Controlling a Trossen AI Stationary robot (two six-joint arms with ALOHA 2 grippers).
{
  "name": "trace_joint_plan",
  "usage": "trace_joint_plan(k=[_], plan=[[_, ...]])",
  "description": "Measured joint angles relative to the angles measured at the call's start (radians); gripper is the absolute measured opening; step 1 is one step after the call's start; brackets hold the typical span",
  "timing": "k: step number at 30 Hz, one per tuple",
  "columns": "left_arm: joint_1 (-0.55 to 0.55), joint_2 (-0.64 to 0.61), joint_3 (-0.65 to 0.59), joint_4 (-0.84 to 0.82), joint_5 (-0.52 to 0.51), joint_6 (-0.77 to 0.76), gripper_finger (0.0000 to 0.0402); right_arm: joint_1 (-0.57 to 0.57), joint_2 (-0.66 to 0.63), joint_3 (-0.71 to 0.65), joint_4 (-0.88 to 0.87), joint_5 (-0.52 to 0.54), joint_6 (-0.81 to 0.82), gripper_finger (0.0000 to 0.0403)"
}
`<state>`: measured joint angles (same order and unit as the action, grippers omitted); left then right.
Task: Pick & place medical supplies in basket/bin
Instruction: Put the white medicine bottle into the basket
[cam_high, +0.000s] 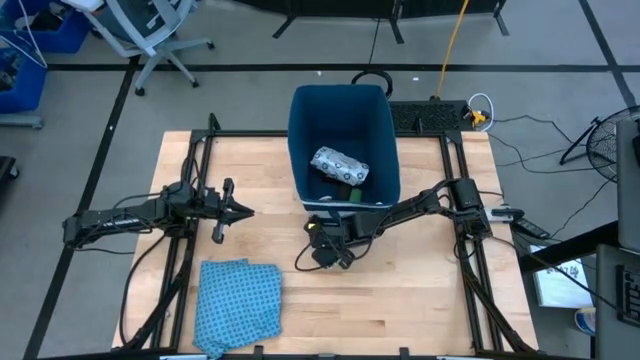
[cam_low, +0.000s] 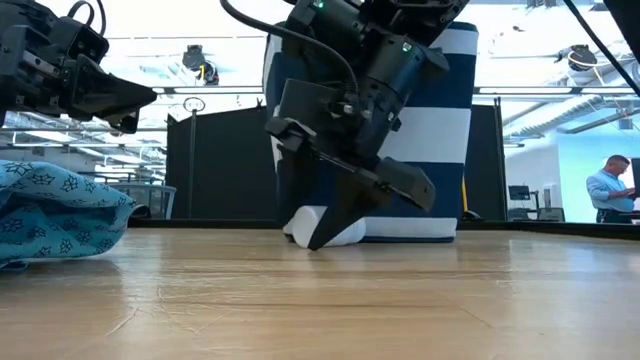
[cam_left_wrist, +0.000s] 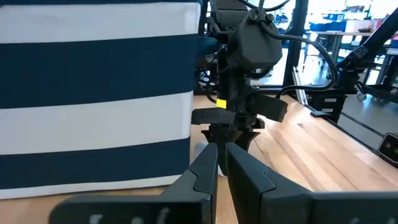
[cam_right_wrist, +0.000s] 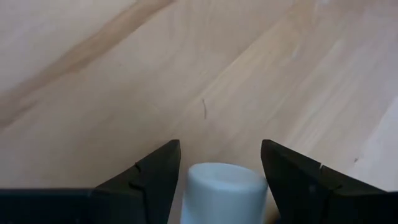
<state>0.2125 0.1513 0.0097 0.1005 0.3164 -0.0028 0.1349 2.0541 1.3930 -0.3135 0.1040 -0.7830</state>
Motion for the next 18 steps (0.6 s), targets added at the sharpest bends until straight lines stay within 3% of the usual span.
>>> trace_joint_plan(k=[6, 13, 18], plan=[[0.0, 0.0, 0.0, 0.0, 0.0, -0.002, 0.0037, 0.0, 0.0, 0.0, -0.004, 0.0, 0.128, 0.0219], [0.0, 0.0, 0.0, 0.0, 0.0, -0.002, 0.0037, 0.051, -0.02, -0.001, -0.015, 0.167, 0.099, 0.022], [0.0, 0.0, 0.001, 0.003, 0.001, -0.002, 0.0037, 0.06, -0.054, -0.001, -0.056, 0.151, 0.11, 0.022]])
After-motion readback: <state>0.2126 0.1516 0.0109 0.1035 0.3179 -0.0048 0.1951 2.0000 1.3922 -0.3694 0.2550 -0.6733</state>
